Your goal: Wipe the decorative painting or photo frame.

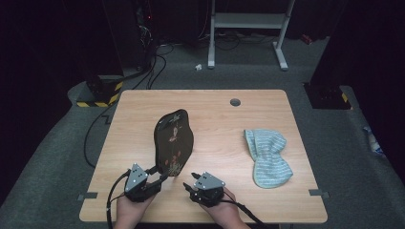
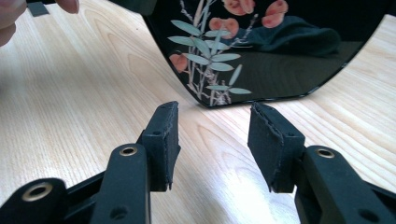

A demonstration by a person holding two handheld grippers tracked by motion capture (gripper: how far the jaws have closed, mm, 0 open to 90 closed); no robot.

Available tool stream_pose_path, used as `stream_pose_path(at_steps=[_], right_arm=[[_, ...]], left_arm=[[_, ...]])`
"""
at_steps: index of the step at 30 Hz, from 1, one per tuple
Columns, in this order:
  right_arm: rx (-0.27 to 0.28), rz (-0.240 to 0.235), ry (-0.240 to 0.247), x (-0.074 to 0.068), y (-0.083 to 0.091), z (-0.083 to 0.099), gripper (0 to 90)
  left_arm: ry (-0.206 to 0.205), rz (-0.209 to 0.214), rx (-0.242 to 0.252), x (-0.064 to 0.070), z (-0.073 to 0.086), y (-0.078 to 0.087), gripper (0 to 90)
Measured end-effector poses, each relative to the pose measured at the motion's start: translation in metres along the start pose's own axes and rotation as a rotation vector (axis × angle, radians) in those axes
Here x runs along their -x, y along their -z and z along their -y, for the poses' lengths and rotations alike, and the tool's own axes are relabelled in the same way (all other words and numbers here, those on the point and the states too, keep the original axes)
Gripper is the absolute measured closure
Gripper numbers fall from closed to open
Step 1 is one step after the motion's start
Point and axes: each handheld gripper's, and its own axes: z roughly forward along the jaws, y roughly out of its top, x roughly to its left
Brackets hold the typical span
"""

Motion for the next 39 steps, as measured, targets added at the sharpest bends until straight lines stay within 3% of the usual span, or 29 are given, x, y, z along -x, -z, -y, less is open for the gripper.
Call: stream_pose_path(at_steps=[14, 21, 29, 30, 39], right_arm=[[-0.016, 0.006, -0.014, 0.004, 0.002, 0.004, 51.1], [-0.017, 0.018, -0.044, 0.016, 0.001, 0.002, 50.5], [-0.031, 0.068, -0.081, 0.042, -0.014, -0.005, 47.3], [-0.025, 0.084, -0.095, 0.051, -0.018, -0.009, 46.6], [0.003, 0.131, -0.139, 0.085, -0.029, -0.030, 43.4]], left_arm=[[0.031, -0.037, -0.004, -0.013, 0.006, 0.005, 58.4], [0.047, -0.067, 0.000, -0.023, 0.007, 0.006, 62.8], [0.058, -0.110, -0.003, -0.033, 0.009, 0.005, 65.6], [0.065, -0.120, -0.011, -0.037, 0.010, 0.003, 65.7], [0.096, -0.136, -0.030, -0.047, 0.011, -0.009, 67.4]])
